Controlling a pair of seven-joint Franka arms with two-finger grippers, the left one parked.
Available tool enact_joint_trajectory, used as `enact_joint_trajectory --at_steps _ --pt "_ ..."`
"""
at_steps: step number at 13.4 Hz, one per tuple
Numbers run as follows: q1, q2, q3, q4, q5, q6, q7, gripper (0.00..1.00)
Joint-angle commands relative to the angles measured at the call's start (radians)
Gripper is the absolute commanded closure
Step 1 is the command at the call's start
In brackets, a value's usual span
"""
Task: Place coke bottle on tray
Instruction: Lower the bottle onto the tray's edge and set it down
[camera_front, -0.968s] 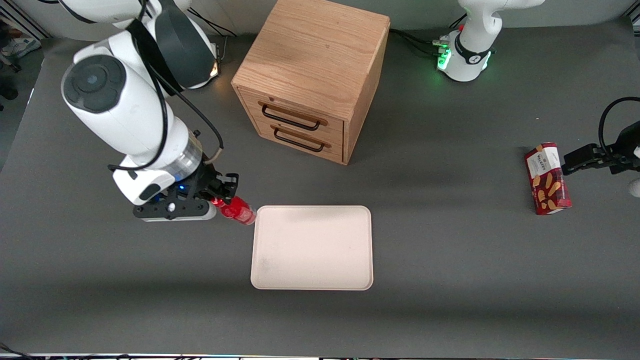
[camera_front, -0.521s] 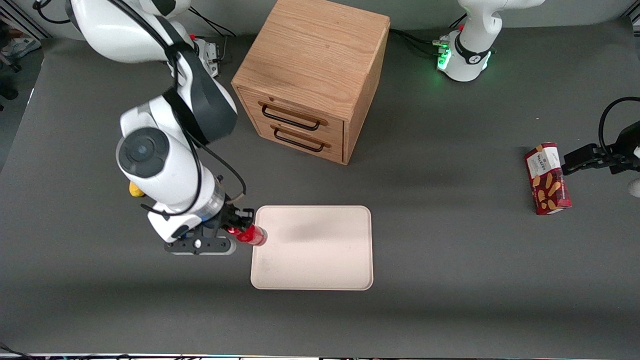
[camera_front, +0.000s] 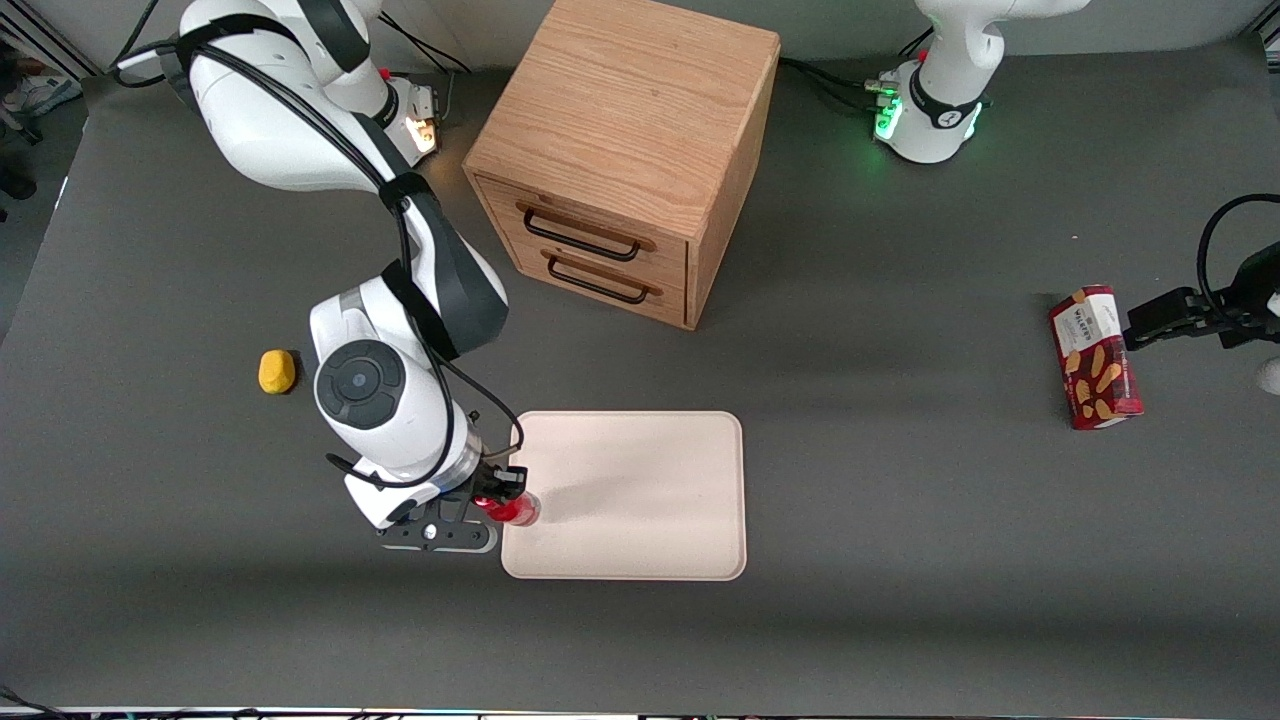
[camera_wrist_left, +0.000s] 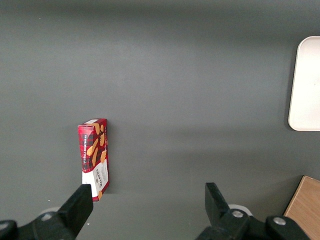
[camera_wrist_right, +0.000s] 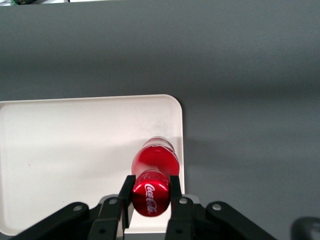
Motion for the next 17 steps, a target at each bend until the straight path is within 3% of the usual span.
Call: enact_joint_trajectory --at_steps 1,11,12,13,17 --pt "0.006 0.015 0.0 -0.001 -0.023 0.029 0.048 1.0" --pt "0.008 0.017 0.0 -0.09 -0.021 0.115 0.089 1.0" --pt "0.008 0.017 0.0 -0.09 -0.023 0.116 0.097 0.34" --pt "0.008 0.017 0.0 -0.09 -0.023 0.116 0.097 0.0" --pt "0.008 0.015 0.001 -0.09 -0.023 0.114 0.103 0.0"
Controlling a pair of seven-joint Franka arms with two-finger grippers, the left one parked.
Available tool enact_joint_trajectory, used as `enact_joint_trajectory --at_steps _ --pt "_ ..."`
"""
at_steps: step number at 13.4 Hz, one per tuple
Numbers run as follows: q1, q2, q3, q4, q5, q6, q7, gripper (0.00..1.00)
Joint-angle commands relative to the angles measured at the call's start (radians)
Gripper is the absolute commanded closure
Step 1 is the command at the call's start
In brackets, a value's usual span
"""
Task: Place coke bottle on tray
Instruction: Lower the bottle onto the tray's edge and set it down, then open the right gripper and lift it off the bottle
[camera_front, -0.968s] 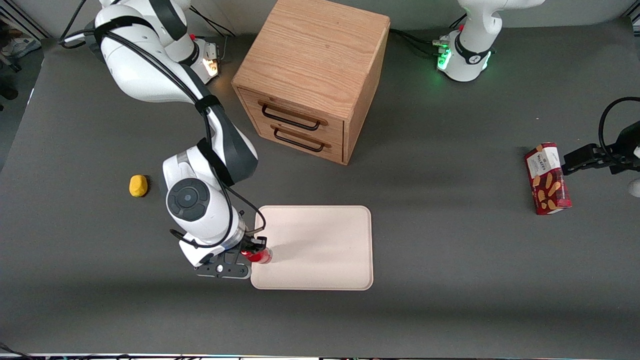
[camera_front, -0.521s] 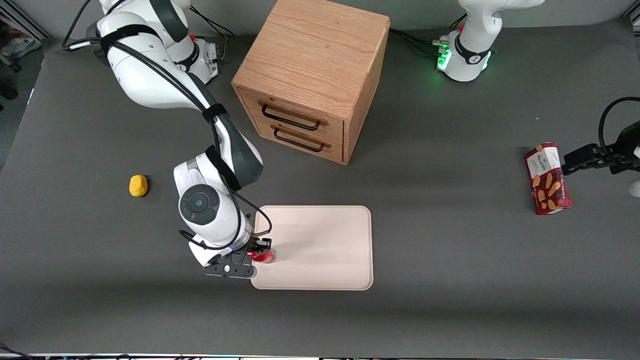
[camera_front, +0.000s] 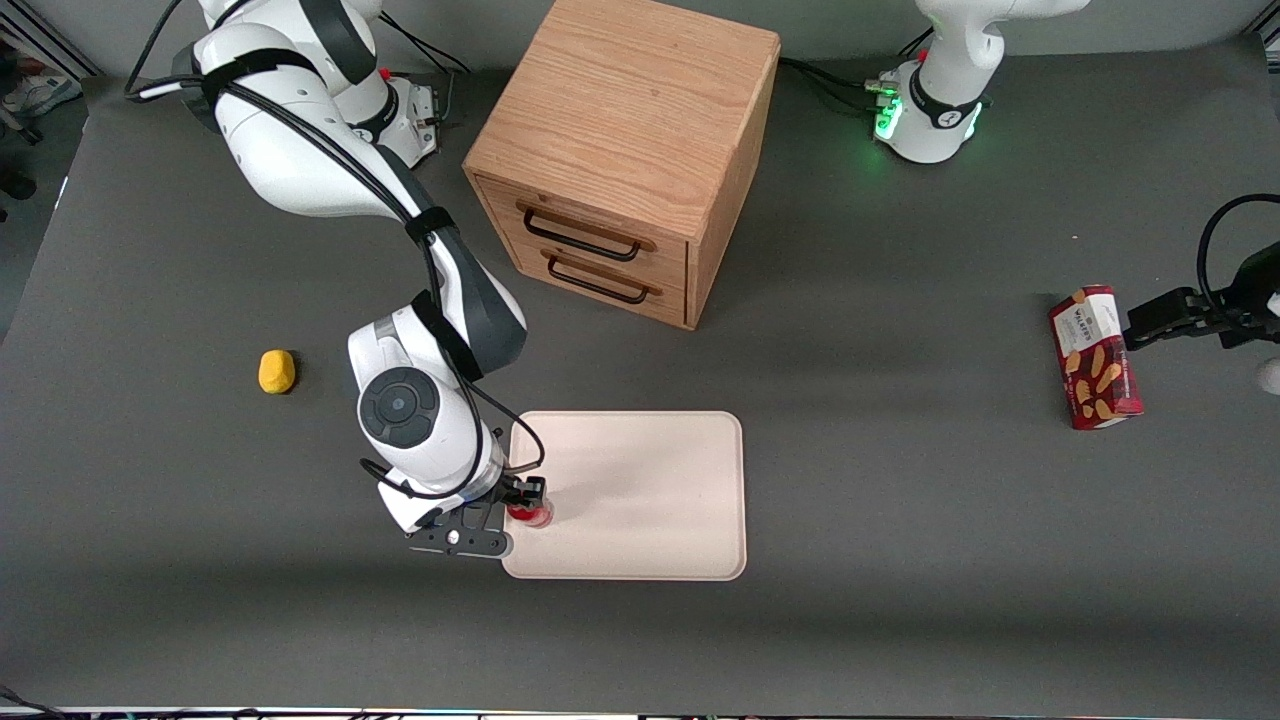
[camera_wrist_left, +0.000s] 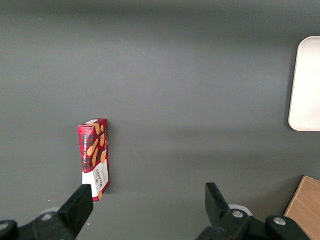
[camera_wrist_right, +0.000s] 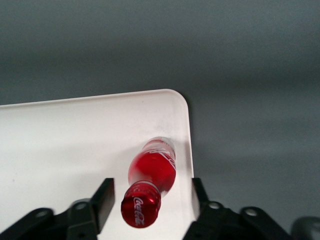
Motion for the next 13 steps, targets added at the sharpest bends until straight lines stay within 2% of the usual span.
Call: enact_joint_trajectory --at_steps 1,5,13 --pt "0.006 -0.018 0.001 -0.015 -0.022 0.005 0.039 0.0" --pt "0.006 -0.06 0.001 -0.017 -0.017 -0.021 0.041 0.0" --pt "0.003 -0.333 0.048 -0.017 -0.003 -0.466 0.087 0.0"
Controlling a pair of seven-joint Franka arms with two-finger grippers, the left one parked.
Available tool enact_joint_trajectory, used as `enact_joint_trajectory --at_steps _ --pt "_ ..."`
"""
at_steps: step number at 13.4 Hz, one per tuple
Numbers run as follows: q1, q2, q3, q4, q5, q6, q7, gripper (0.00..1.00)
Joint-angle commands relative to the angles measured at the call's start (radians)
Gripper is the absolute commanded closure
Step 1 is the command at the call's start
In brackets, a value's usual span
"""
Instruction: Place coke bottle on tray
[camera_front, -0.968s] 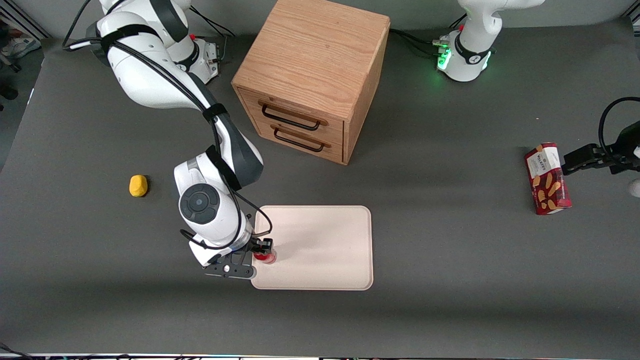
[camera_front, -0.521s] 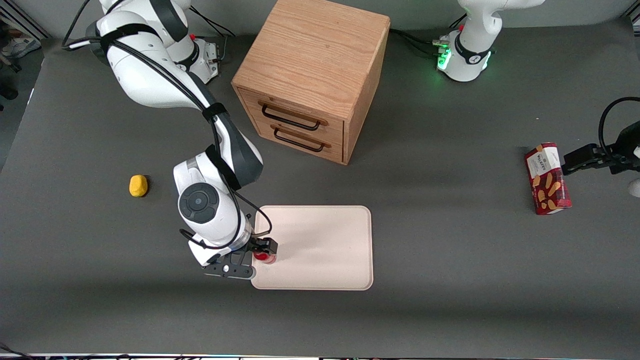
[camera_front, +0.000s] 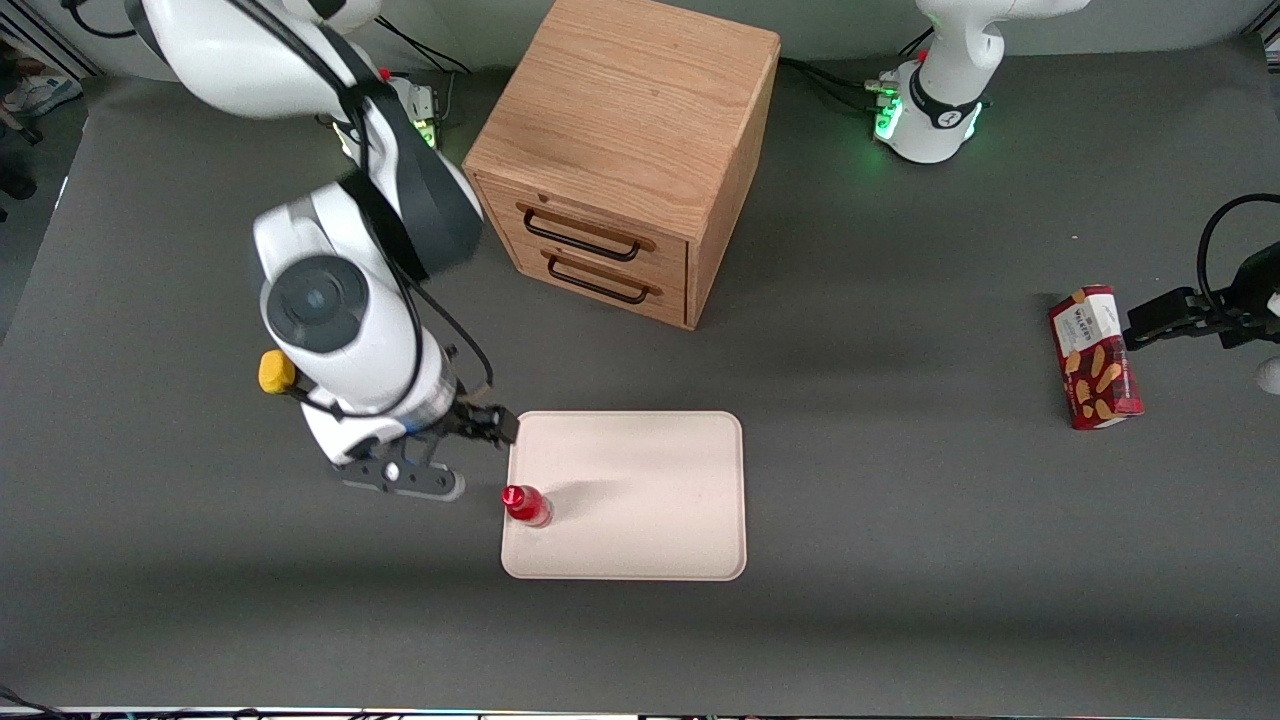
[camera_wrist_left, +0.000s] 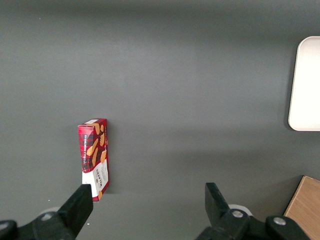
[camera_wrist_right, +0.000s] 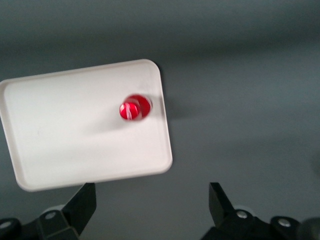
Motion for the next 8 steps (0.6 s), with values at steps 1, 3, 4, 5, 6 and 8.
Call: enact_joint_trajectory --at_steps 1,3,4,5,6,8 --pt "-0.003 -0.106 0.019 -0.033 -0.004 -0.119 0.024 0.0" --pt "-0.027 -0.164 0.022 -0.049 0.002 -0.179 -0.007 0.0" --pt "-0.046 -0.205 0.022 -0.086 0.002 -0.185 -0.046 0.0" --pt "-0.069 -0.257 0.022 -0.136 0.004 -0.185 -0.097 0.0" --pt "-0.104 -0.309 0.022 -0.189 0.006 -0.185 -0.161 0.0" --pt "-0.173 -0.403 0.02 -0.276 0.027 -0.183 -0.305 0.0"
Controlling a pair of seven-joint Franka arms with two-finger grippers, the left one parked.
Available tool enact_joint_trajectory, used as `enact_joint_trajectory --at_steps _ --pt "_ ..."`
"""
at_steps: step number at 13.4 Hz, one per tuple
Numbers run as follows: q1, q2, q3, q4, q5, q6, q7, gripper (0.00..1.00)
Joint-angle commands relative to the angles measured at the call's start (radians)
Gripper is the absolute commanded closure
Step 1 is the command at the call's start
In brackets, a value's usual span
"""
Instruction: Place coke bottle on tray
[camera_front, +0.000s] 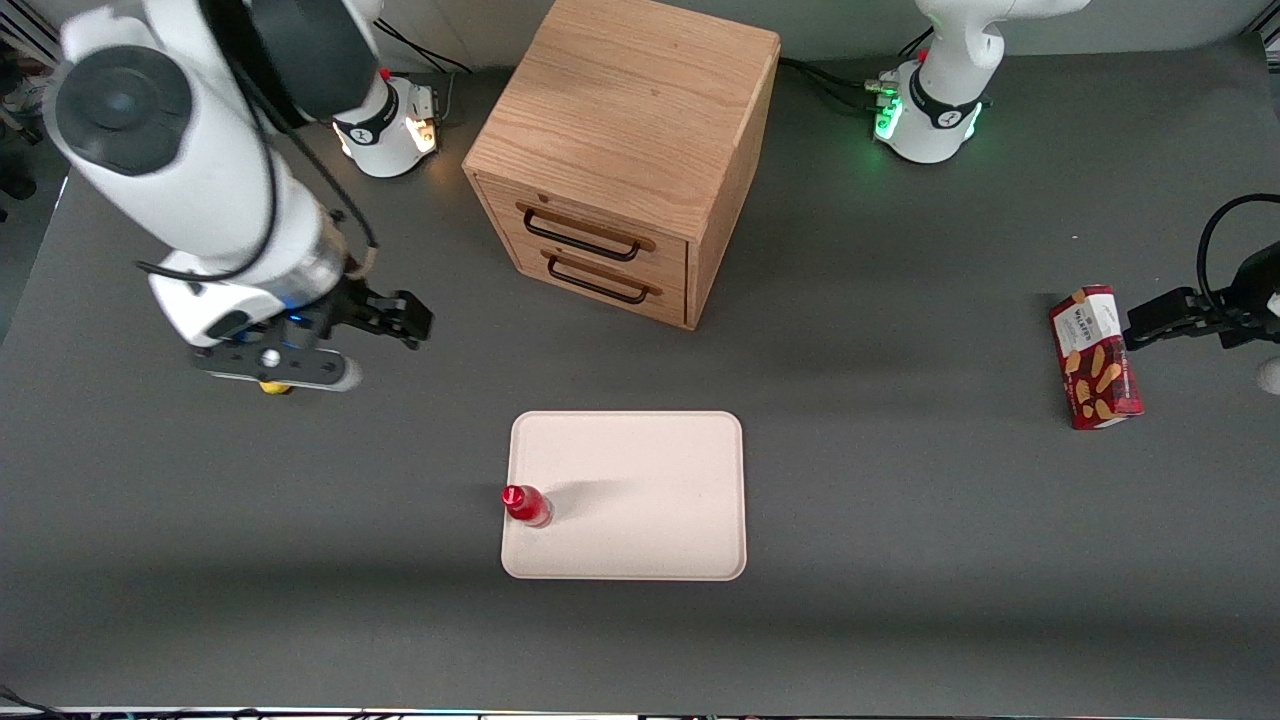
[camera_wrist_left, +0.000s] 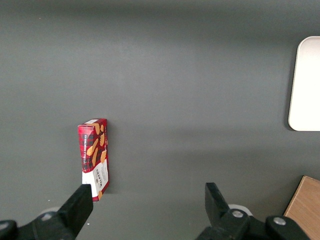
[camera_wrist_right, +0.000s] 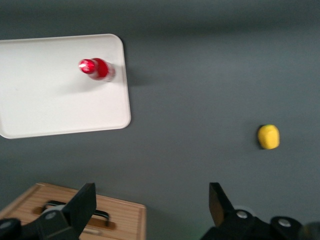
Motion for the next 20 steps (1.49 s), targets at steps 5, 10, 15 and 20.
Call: enact_joint_trajectory --at_steps 5,10,15,20 --pt "-0.213 -0.268 -0.067 -0.315 0.105 0.079 -0.451 0.0" --pt "-0.214 -0.389 -0.172 -0.53 0.139 0.213 -0.574 0.0" --pt "-0.223 -0.379 -0.233 -0.537 0.132 0.263 -0.663 0.0" --pt "-0.223 -0.367 -0.235 -0.508 0.087 0.263 -0.651 0.0"
